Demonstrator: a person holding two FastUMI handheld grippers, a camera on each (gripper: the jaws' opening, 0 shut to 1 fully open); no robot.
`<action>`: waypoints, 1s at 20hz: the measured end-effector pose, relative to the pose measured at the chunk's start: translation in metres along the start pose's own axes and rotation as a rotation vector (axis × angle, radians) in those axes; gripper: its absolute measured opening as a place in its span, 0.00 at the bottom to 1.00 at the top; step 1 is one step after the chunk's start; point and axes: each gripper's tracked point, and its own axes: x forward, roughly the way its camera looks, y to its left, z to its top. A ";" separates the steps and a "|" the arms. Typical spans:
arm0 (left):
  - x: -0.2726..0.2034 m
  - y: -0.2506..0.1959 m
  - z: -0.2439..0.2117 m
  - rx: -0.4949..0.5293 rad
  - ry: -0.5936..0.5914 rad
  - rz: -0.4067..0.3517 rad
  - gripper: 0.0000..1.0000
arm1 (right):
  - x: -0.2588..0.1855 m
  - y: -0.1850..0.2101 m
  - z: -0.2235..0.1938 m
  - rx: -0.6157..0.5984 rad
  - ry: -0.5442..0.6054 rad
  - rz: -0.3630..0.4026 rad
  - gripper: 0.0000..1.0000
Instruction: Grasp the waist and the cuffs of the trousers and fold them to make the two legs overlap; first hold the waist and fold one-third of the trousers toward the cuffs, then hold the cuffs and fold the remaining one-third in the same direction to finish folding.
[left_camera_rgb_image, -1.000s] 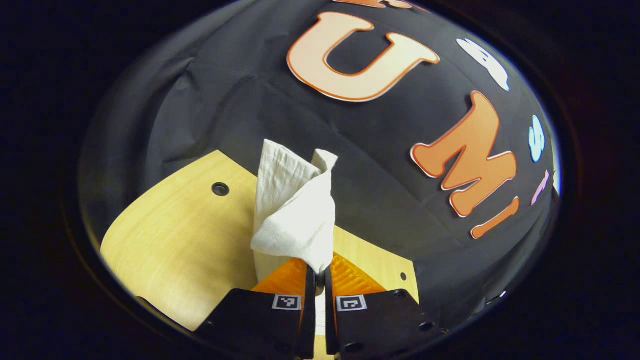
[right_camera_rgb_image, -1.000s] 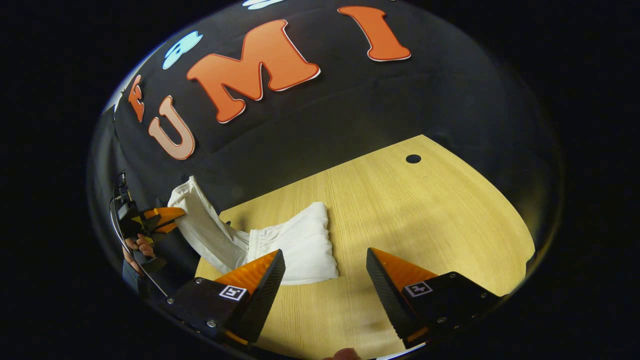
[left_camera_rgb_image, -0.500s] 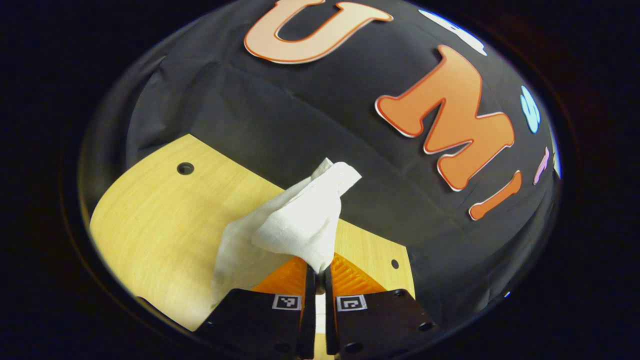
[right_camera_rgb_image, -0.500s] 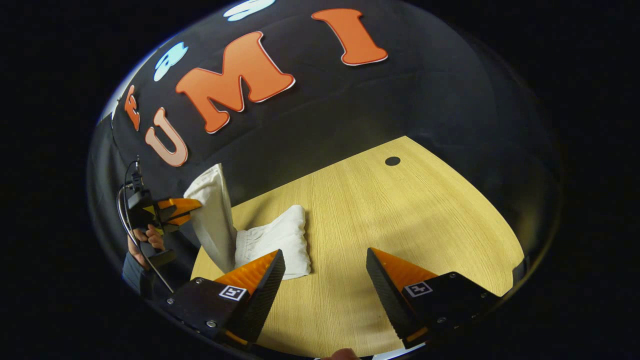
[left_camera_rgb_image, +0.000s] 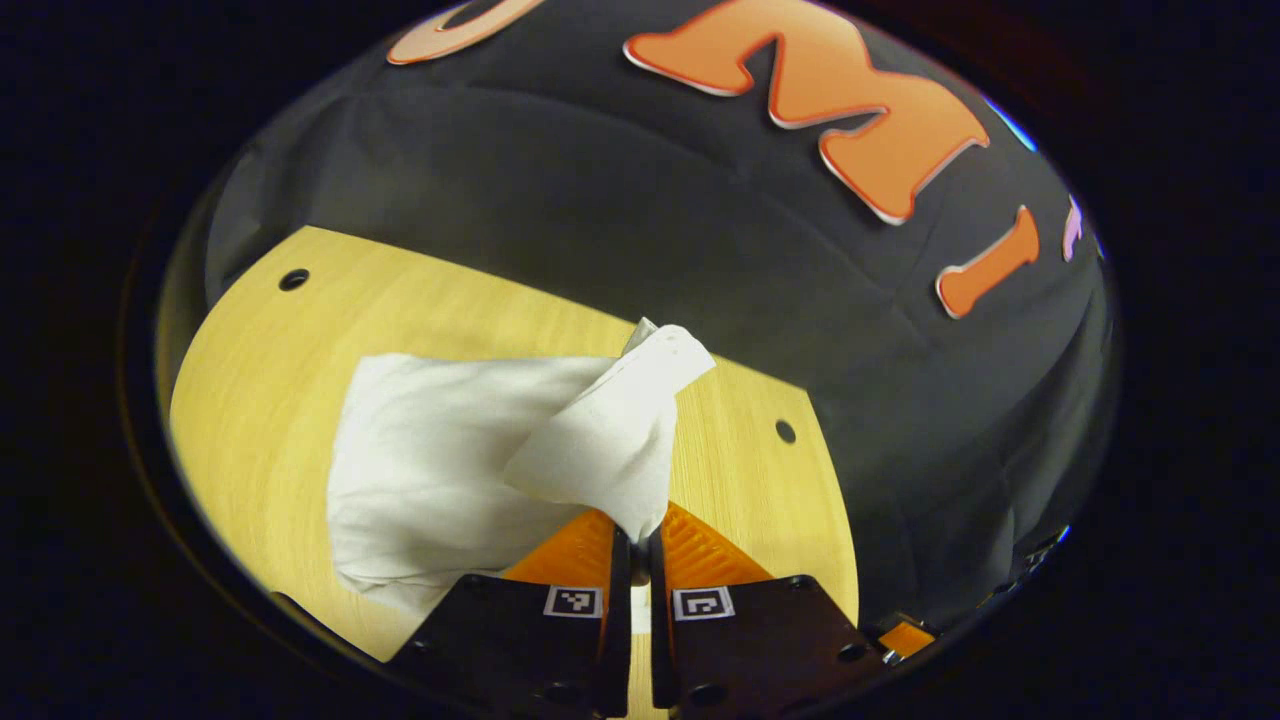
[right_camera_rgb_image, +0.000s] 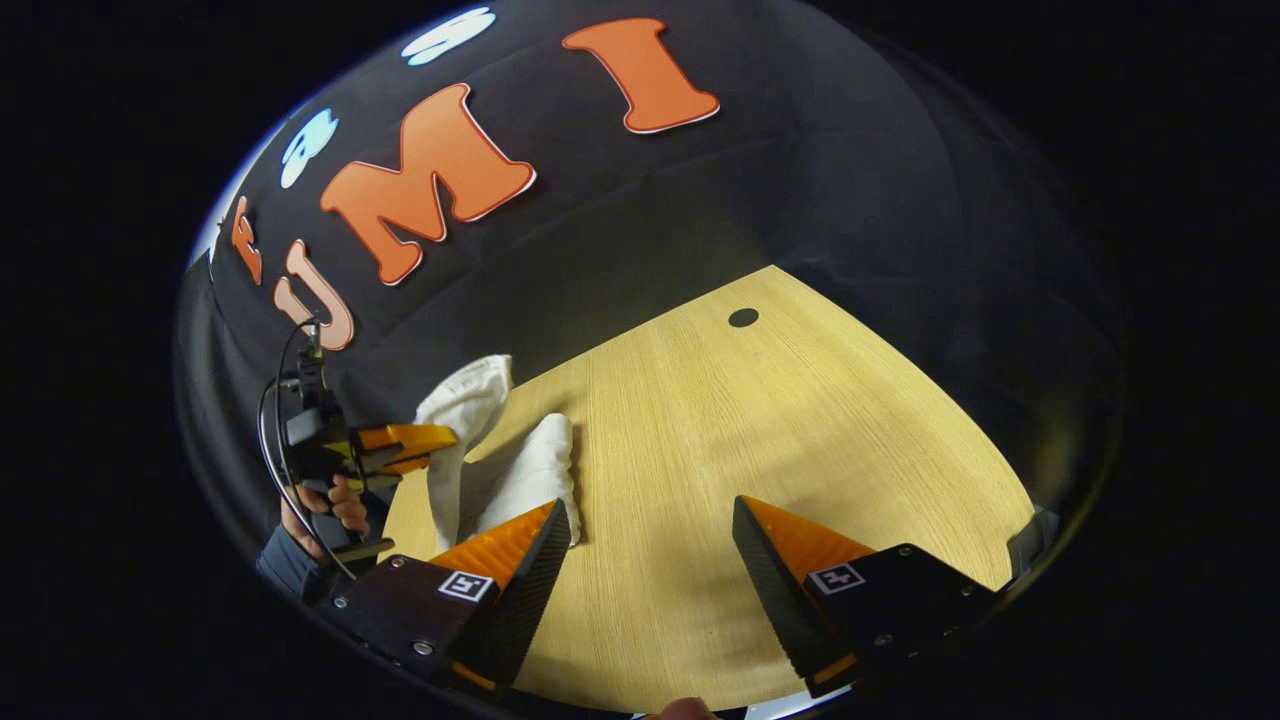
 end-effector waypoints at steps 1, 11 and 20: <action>0.008 -0.006 -0.015 0.028 0.051 -0.018 0.10 | 0.001 -0.001 -0.001 0.002 0.005 0.003 0.98; -0.063 -0.009 -0.042 0.239 0.035 -0.041 0.84 | 0.013 0.045 0.016 -0.076 -0.039 0.073 0.99; -0.196 0.042 0.019 0.324 -0.349 0.093 0.96 | -0.024 0.135 0.055 -0.256 -0.277 0.142 0.98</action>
